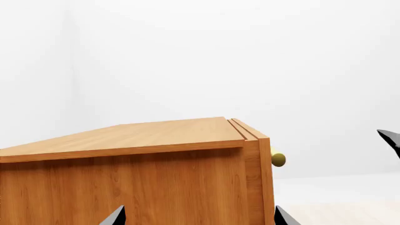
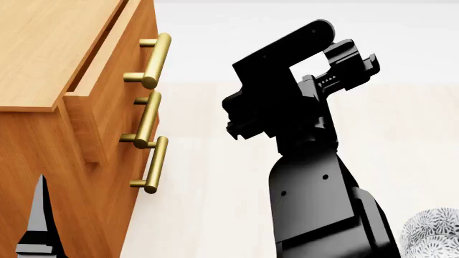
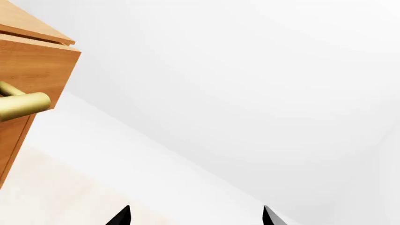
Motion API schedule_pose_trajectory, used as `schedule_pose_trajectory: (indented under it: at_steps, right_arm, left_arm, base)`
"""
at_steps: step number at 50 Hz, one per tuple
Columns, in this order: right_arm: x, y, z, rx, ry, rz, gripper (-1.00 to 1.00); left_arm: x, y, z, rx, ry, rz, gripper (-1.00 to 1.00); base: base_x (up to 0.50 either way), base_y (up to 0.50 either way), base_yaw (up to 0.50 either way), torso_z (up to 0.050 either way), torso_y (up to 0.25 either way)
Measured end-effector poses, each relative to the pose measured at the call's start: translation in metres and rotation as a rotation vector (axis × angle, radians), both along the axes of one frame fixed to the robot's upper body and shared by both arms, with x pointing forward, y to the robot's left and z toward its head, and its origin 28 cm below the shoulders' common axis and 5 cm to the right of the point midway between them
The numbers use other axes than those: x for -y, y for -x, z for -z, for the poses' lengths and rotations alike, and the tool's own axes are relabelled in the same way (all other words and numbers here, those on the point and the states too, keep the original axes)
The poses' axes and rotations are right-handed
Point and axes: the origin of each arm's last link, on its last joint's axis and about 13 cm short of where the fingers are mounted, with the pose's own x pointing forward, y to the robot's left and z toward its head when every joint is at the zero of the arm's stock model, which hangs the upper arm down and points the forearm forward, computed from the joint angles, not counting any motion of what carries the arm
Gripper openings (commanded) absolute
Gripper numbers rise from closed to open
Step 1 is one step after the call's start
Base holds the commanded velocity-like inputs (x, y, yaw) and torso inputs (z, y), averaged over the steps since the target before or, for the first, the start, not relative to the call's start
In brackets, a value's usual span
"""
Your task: Close the top drawer of the cabinet and put the bowl on top of it.
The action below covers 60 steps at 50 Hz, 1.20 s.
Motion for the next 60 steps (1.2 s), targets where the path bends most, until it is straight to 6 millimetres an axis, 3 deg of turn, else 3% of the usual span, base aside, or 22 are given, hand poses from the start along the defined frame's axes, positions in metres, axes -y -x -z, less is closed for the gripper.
schedule_pose_trajectory:
  at_steps: [26, 44, 60]
  right_arm:
    - [-0.051, -0.062, 0.011, -0.055, 0.004, -0.111, 1.00]
    - [-0.093, -0.062, 0.027, -0.056, -0.020, -0.239, 1.00]
    - [-0.106, -0.059, 0.039, -0.064, -0.079, -0.281, 1.00]
  left_arm:
    - [-0.004, -0.005, 0.002, -0.006, -0.004, -0.016, 1.00]
    - [-0.005, -0.006, 0.003, -0.005, -0.011, -0.025, 1.00]
    - [-0.005, -0.006, 0.004, -0.008, -0.015, -0.031, 1.00]
  base:
    - [0.00, 0.00, 0.00, 0.000, 0.000]
    - [0.00, 0.00, 0.00, 0.000, 0.000]
    - [0.00, 0.00, 0.00, 0.000, 0.000]
